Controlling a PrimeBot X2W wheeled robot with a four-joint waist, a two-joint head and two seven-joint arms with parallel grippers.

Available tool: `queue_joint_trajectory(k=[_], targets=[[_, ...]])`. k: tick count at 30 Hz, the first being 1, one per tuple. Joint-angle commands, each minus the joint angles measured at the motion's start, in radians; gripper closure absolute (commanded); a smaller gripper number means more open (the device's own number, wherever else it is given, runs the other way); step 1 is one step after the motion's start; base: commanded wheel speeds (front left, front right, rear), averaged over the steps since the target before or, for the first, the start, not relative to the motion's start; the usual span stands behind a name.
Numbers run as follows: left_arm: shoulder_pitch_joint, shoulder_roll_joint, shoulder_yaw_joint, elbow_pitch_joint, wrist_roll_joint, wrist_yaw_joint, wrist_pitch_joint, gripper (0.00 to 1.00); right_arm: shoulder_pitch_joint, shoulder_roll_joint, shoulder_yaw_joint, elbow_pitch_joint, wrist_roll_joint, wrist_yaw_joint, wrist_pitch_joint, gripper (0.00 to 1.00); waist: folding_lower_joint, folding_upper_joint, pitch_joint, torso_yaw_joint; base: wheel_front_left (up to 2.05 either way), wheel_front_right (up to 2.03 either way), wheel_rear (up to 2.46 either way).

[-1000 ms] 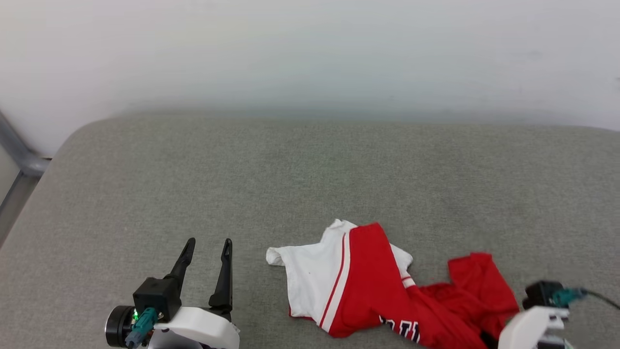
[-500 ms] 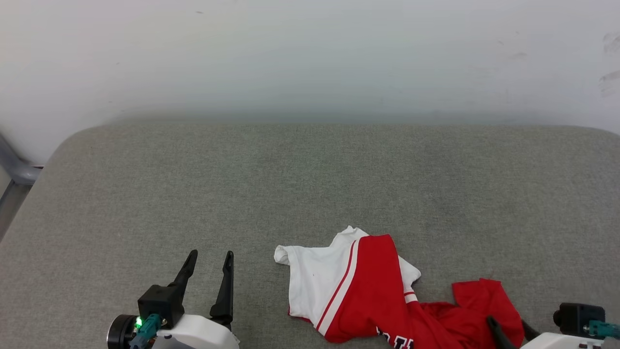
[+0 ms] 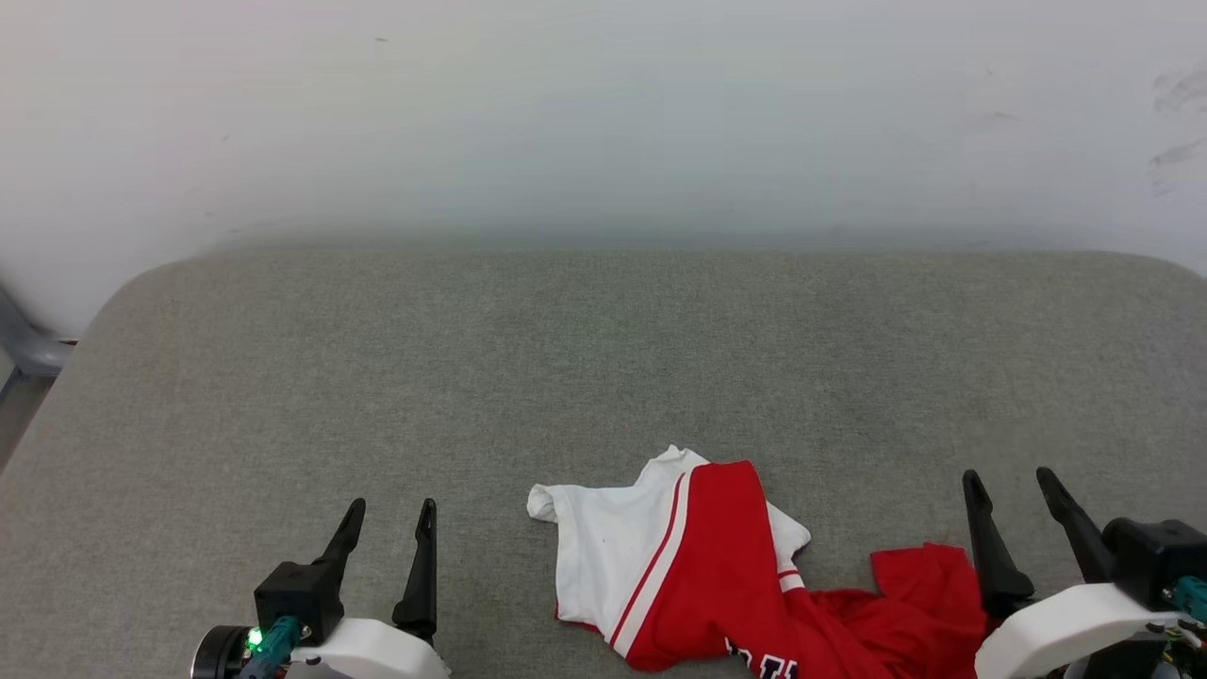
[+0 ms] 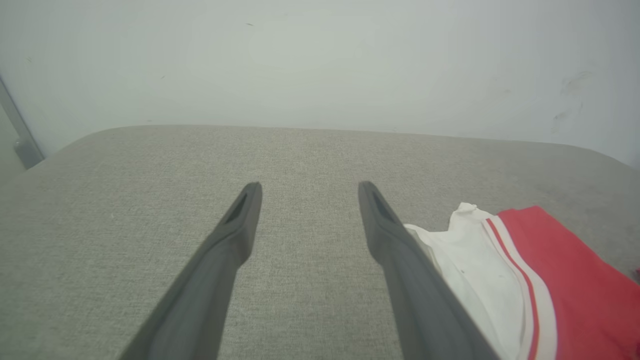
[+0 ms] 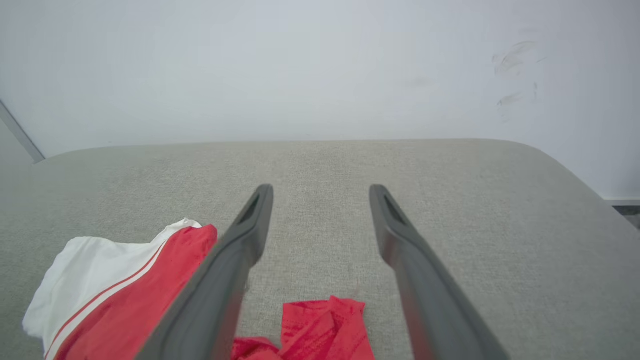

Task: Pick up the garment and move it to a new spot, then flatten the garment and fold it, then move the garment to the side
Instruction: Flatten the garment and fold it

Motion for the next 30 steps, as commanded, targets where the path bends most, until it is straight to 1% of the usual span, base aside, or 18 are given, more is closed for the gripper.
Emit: queue_joint_trajectory(k=[1, 5, 10, 14, 18, 19, 25, 30], targets=[[0.003, 0.008, 0.001, 0.002, -0.005, 0.002, 0.006, 0.0, -0.003, 0.001, 0.007, -0.027, -0.002, 0.0, -0.008, 0.0, 0.0001, -0.0001, -0.003, -0.006, 0.0, 0.0, 0.0], [-0.016, 0.015, 0.0, -0.001, -0.007, 0.008, 0.023, 0.0, 0.027, 0.001, 0.025, -0.088, -0.001, 0.0, -0.011, 0.0, 0.0001, -0.0001, -0.007, -0.018, 0.0, 0.0, 0.0], [-0.055, 0.024, -0.018, 0.005, -0.018, -0.014, 0.09, 0.0, 0.049, 0.001, 0.048, -0.151, 0.002, 0.0, 0.005, 0.0, 0.0001, -0.0001, -0.002, -0.047, 0.0, 0.0, 0.0], [-0.112, 0.022, -0.06, 0.034, -0.056, -0.05, 0.204, 0.0, 0.05, 0.001, 0.058, -0.172, 0.007, 0.0, 0.025, 0.0, 0.0001, -0.0001, 0.007, -0.075, 0.0, 0.0, 0.0], [-0.187, 0.041, -0.108, 0.091, -0.096, -0.074, 0.345, 0.0, 0.042, 0.001, 0.069, -0.177, 0.016, 0.0, 0.035, 0.0, 0.0001, -0.0001, 0.025, -0.106, 0.0, 0.0, 0.0], [-0.187, 0.041, -0.108, 0.091, -0.096, -0.074, 0.345, 0.0, 0.042, 0.001, 0.069, -0.177, 0.016, 0.0, 0.035, 0.0, 0.0001, -0.0001, 0.025, -0.106, 0.0, 0.0, 0.0], [-0.256, 0.082, -0.151, 0.192, -0.179, -0.084, 0.538, 0.0, 0.021, 0.001, 0.084, -0.175, 0.029, 0.0, 0.037, 0.0, 0.0001, -0.0001, 0.062, -0.166, 0.0, 0.0, 0.0], [-0.284, 0.116, -0.192, 0.241, -0.234, -0.086, 0.646, 0.0, 0.01, 0.001, 0.085, -0.162, 0.042, 0.0, 0.034, 0.0, 0.0001, -0.0001, 0.105, -0.193, 0.0, 0.0, 0.0]])
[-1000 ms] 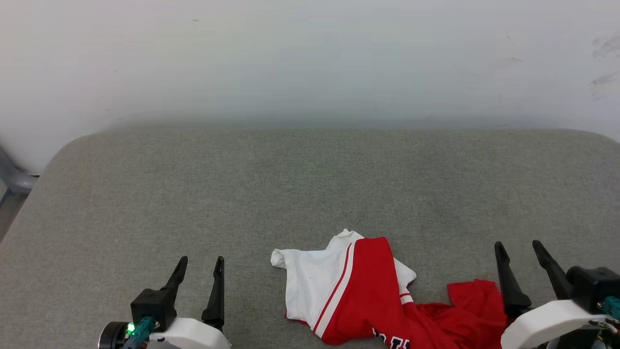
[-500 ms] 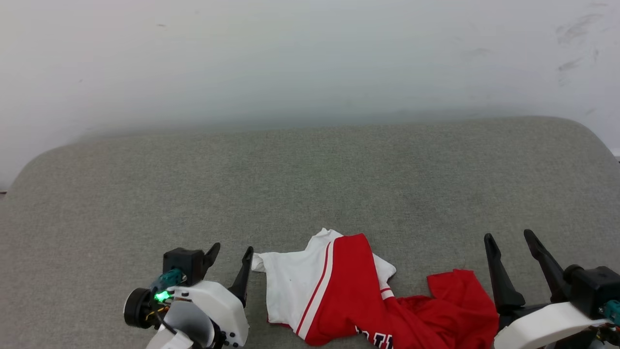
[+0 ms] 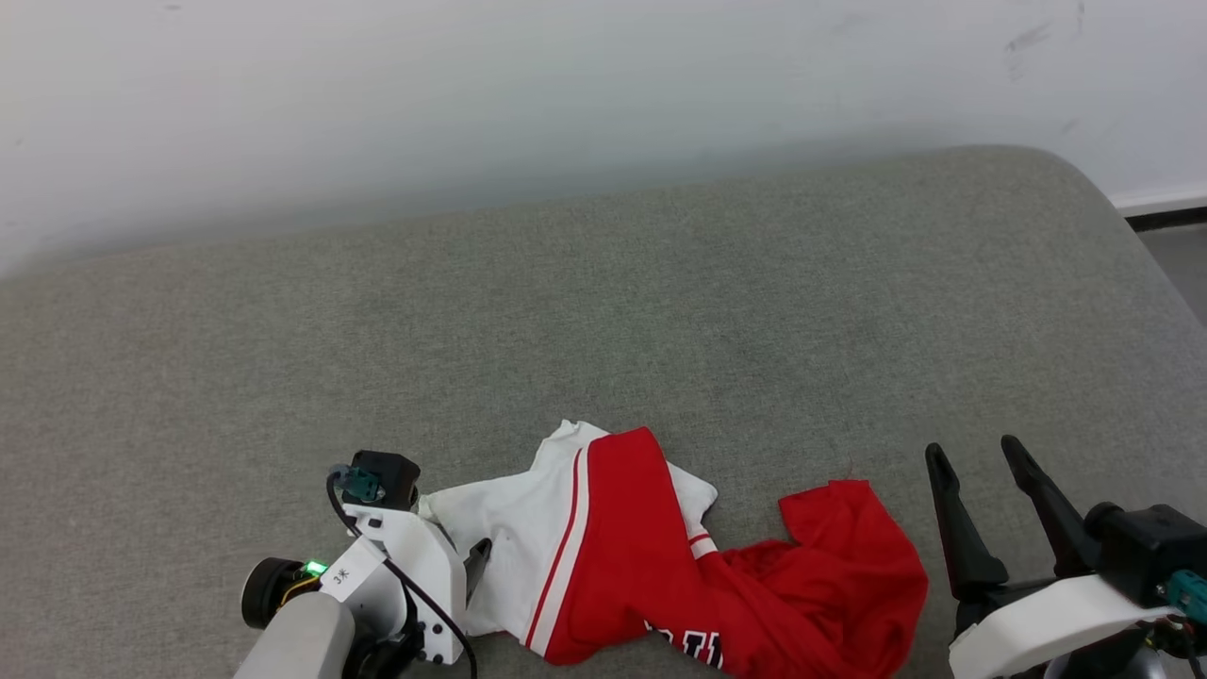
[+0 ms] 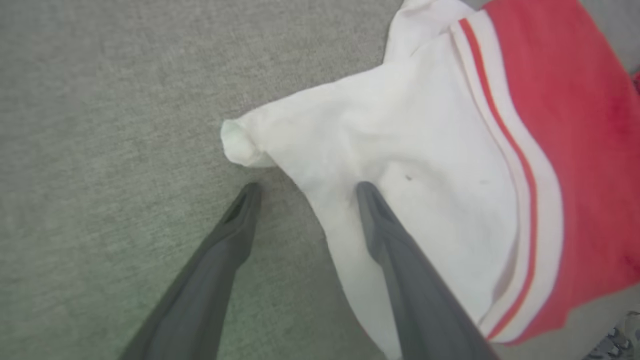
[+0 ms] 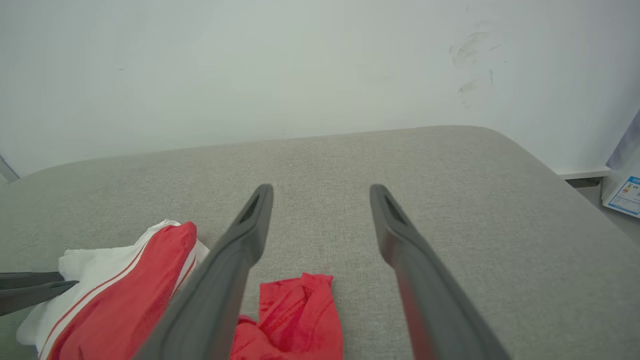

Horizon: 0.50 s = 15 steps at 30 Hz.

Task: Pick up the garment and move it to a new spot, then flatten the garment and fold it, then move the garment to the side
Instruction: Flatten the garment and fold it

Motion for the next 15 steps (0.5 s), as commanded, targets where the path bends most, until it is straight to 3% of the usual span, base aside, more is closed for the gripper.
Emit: queue_joint_trajectory(k=[1, 3, 4, 6, 8, 11, 15], targets=[[-0.011, 0.005, -0.012, 0.008, -0.011, -0.002, 0.015, 0.0, -0.012, 0.001, 0.002, 0.003, 0.004, 0.0, -0.006, 0.0, -0.0001, 0.0, 0.021, -0.014, 0.0, 0.0, 0.0], [-0.019, 0.019, -0.046, 0.024, -0.025, -0.002, 0.053, 0.0, -0.015, 0.001, 0.006, 0.011, 0.017, 0.0, -0.008, 0.0, -0.0001, 0.0, 0.034, -0.018, 0.0, 0.0, 0.0], [-0.016, 0.022, -0.064, 0.037, -0.034, -0.002, 0.08, 0.09, -0.02, 0.001, 0.006, 0.013, 0.018, 0.0, -0.011, 0.0, -0.0001, 0.0, 0.039, -0.019, 0.0, 0.0, 0.0], [-0.01, 0.032, -0.111, 0.056, -0.043, -0.002, 0.128, 0.58, -0.024, 0.001, 0.01, 0.024, 0.029, 0.0, -0.009, 0.0, -0.0001, 0.0, 0.044, -0.021, 0.0, 0.0, 0.0], [-0.005, 0.039, -0.156, 0.06, -0.063, -0.004, 0.165, 1.0, -0.029, 0.001, 0.013, 0.031, 0.033, 0.0, -0.012, 0.0, -0.0001, 0.0, 0.048, -0.021, 0.0, 0.0, 0.0], [-0.011, 0.063, -0.199, 0.051, -0.078, -0.004, 0.17, 1.0, -0.033, 0.001, 0.014, 0.044, 0.04, 0.0, -0.008, 0.0, -0.0001, 0.0, 0.048, -0.018, 0.0, 0.0, 0.0], [-0.048, 0.099, -0.194, 0.025, -0.055, 0.001, 0.077, 1.0, -0.036, 0.001, 0.01, 0.065, 0.042, 0.0, -0.002, 0.0, -0.0001, 0.0, 0.034, -0.003, 0.0, 0.0, 0.0]])
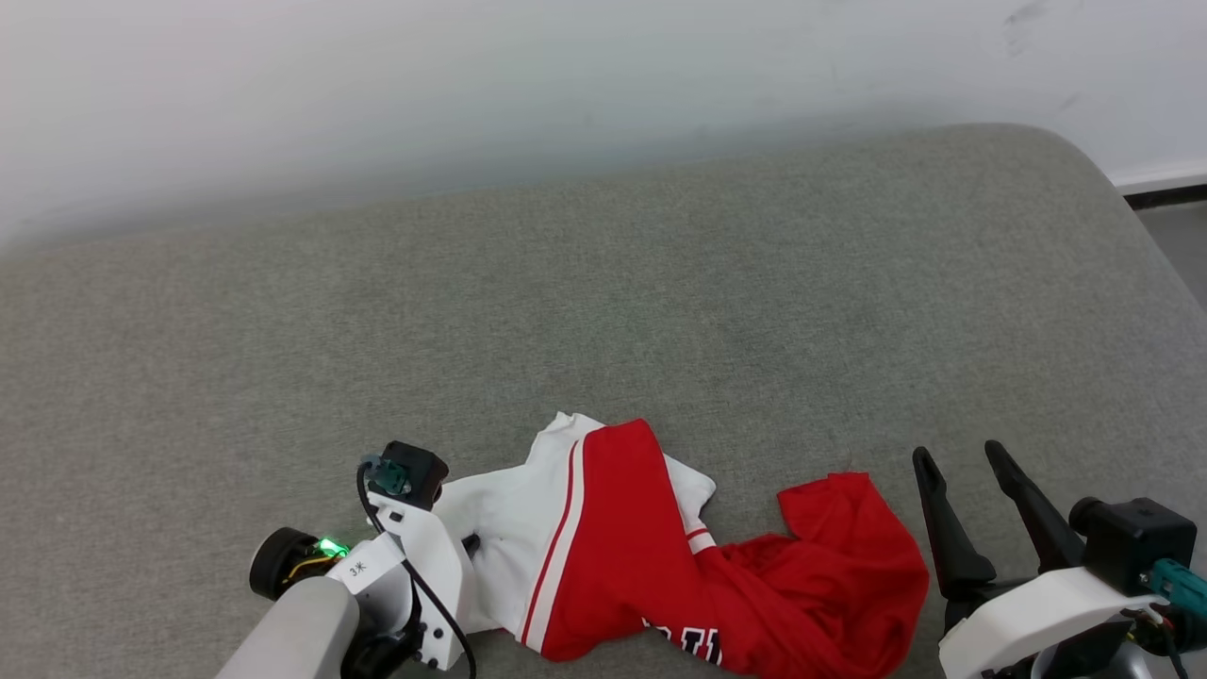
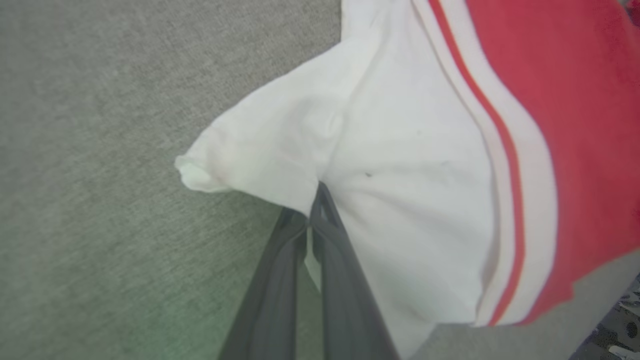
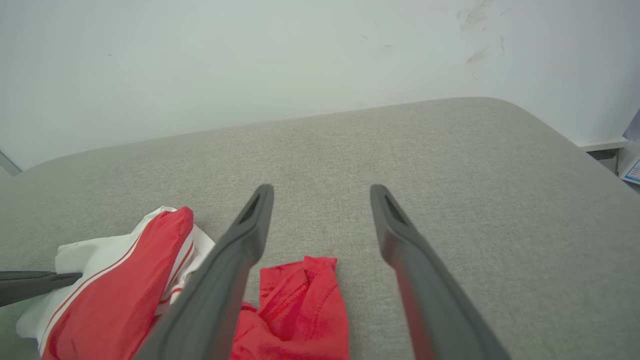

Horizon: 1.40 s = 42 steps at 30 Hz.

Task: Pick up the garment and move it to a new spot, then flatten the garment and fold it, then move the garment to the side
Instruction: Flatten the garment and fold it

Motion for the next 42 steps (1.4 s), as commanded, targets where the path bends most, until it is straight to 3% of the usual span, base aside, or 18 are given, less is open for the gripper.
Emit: queue_joint_trajectory(k=[1, 6, 11, 20, 28, 30, 31, 32, 42], targets=[[0.008, 0.013, 0.003, 0.005, 0.014, 0.012, -0.025, 1.0, -0.009, 0.001, -0.001, 0.005, 0.004, 0.0, 0.001, 0.0, -0.0001, 0.0, -0.01, 0.009, 0.0, 0.0, 0.0], [0.025, 0.024, 0.062, -0.038, 0.029, 0.082, -0.179, 1.0, -0.011, 0.001, -0.002, 0.016, 0.004, 0.0, 0.013, 0.0, -0.0001, 0.0, -0.039, 0.035, 0.0, 0.0, 0.0], [0.091, 0.032, 0.123, -0.081, -0.001, 0.14, -0.261, 1.0, 0.009, 0.001, -0.013, 0.02, 0.002, 0.0, 0.03, 0.0, -0.0001, 0.0, -0.07, 0.064, 0.0, 0.0, 0.0], [0.313, 0.03, 0.207, -0.143, -0.078, 0.24, -0.295, 1.0, 0.036, 0.001, -0.022, 0.01, 0.0, 0.0, 0.062, 0.0, -0.0001, 0.0, -0.093, 0.095, 0.0, 0.0, 0.0], [0.399, -0.012, 0.202, -0.188, -0.1, 0.266, -0.317, 1.0, 0.036, 0.001, -0.028, 0.008, 0.004, 0.0, 0.07, 0.0, -0.0001, 0.0, -0.092, 0.108, 0.0, 0.0, 0.0], [0.39, -0.014, 0.2, -0.205, -0.088, 0.275, -0.338, 0.57, 0.034, 0.001, -0.031, 0.01, 0.003, 0.0, 0.072, 0.0, -0.0001, 0.0, -0.094, 0.113, 0.0, 0.0, 0.0], [0.383, -0.012, 0.201, -0.214, -0.08, 0.278, -0.35, 0.05, 0.034, 0.001, -0.032, 0.012, 0.002, 0.0, 0.074, 0.0, -0.0001, 0.0, -0.095, 0.115, 0.0, 0.0, 0.0], [0.377, -0.011, 0.202, -0.223, -0.074, 0.282, -0.363, 0.0, 0.032, 0.001, -0.032, 0.014, 0.003, 0.0, 0.075, 0.0, -0.0001, 0.0, -0.097, 0.117, 0.0, 0.0, 0.0], [0.344, -0.001, 0.212, -0.329, 0.006, 0.289, -0.585, 0.0, 0.015, 0.001, -0.055, 0.025, -0.004, 0.0, 0.081, 0.0, -0.0001, 0.0, -0.116, 0.138, 0.0, 0.0, 0.0]])
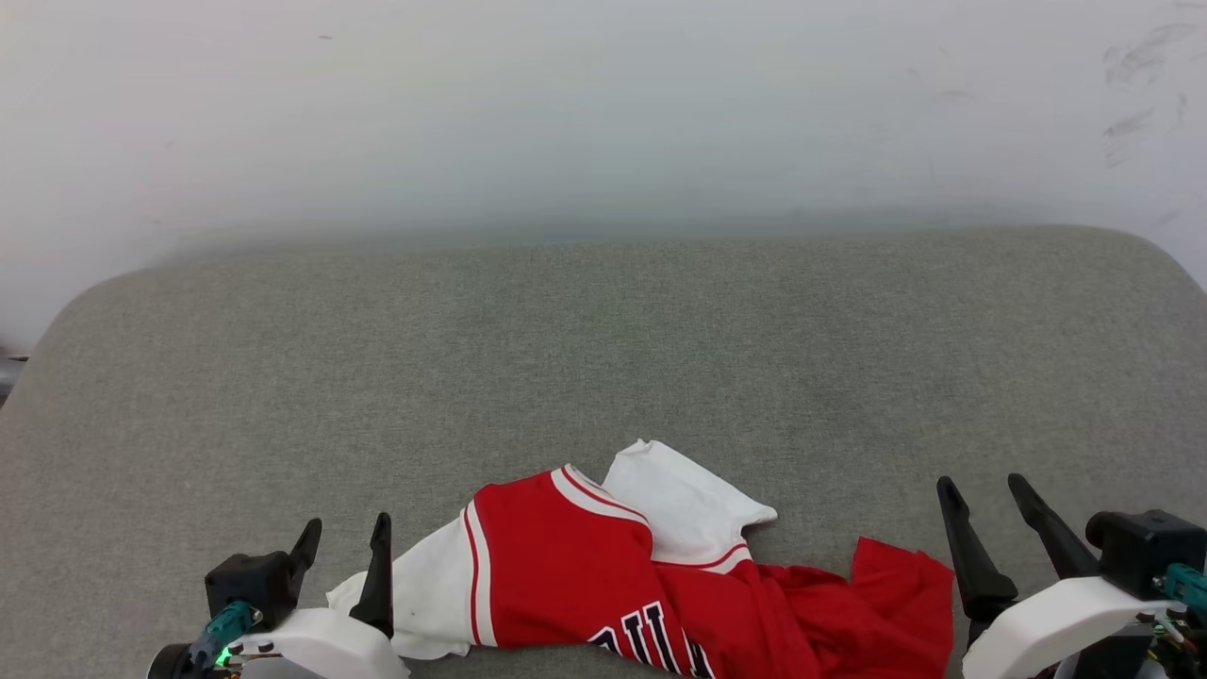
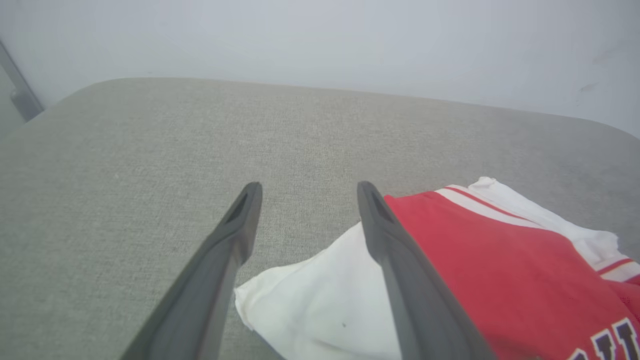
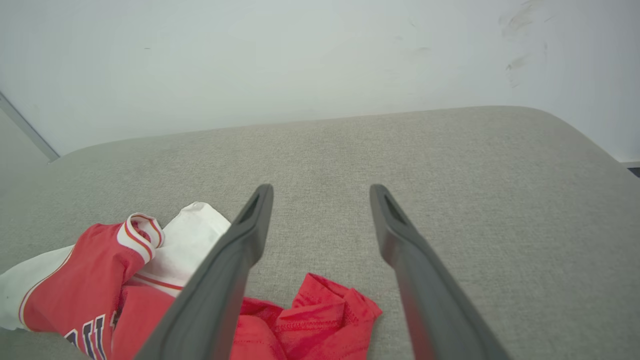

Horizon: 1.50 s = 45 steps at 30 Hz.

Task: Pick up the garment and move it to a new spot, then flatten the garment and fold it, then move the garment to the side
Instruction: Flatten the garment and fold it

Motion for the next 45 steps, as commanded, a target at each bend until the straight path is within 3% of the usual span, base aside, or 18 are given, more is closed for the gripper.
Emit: queue_joint_trajectory(k=[1, 11, 17, 22, 23, 28, 37, 45], targets=[[-0.012, 0.002, -0.001, -0.016, 0.014, -0.005, -0.034, 0.0, -0.01, 0.001, -0.007, 0.004, -0.002, 0.0, 0.001, 0.0, 0.0, 0.0, -0.003, 0.006, 0.0, 0.0, 0.0], [-0.034, -0.009, -0.03, -0.119, 0.066, 0.007, -0.1, 0.0, -0.035, 0.001, -0.04, 0.052, -0.017, 0.0, 0.03, 0.0, 0.0, 0.0, 0.0, 0.053, 0.0, 0.0, 0.0], [-0.047, -0.015, -0.053, -0.17, 0.086, 0.016, -0.094, 0.0, -0.116, -0.026, 0.0, 0.166, 0.021, 0.0, 0.153, 0.0, 0.0, 0.0, 0.019, 0.106, 0.0, 0.0, 0.0], [-0.068, -0.026, -0.069, -0.184, 0.091, 0.011, -0.099, 0.0, -0.235, -0.104, 0.104, 0.286, 0.109, 0.0, 0.309, 0.0, 0.0, 0.0, 0.062, 0.16, 0.0, 0.0, 0.0], [-0.077, -0.032, -0.074, -0.18, 0.09, 0.008, -0.104, 0.0, -0.29, -0.142, 0.156, 0.331, 0.138, 0.0, 0.38, 0.0, 0.0, 0.0, 0.077, 0.18, 0.0, 0.0, 0.0], [-0.1, -0.046, -0.084, -0.166, 0.086, -0.002, -0.113, 0.0, -0.403, -0.191, 0.242, 0.396, 0.204, 0.0, 0.491, 0.0, 0.0, 0.0, 0.105, 0.219, 0.0, 0.0, 0.0], [-0.155, -0.079, -0.092, -0.132, 0.081, -0.027, -0.136, 0.0, -0.626, -0.26, 0.449, 0.545, 0.267, 0.0, 0.543, 0.0, 0.0, 0.0, 0.174, 0.28, 0.0, 0.0, 0.0], [-0.179, -0.1, -0.089, -0.103, 0.08, -0.042, -0.148, 0.0, -0.685, -0.273, 0.618, 0.733, 0.355, 0.0, 0.587, 0.0, 0.0, 0.0, 0.206, 0.297, 0.0, 0.0, 0.0]])
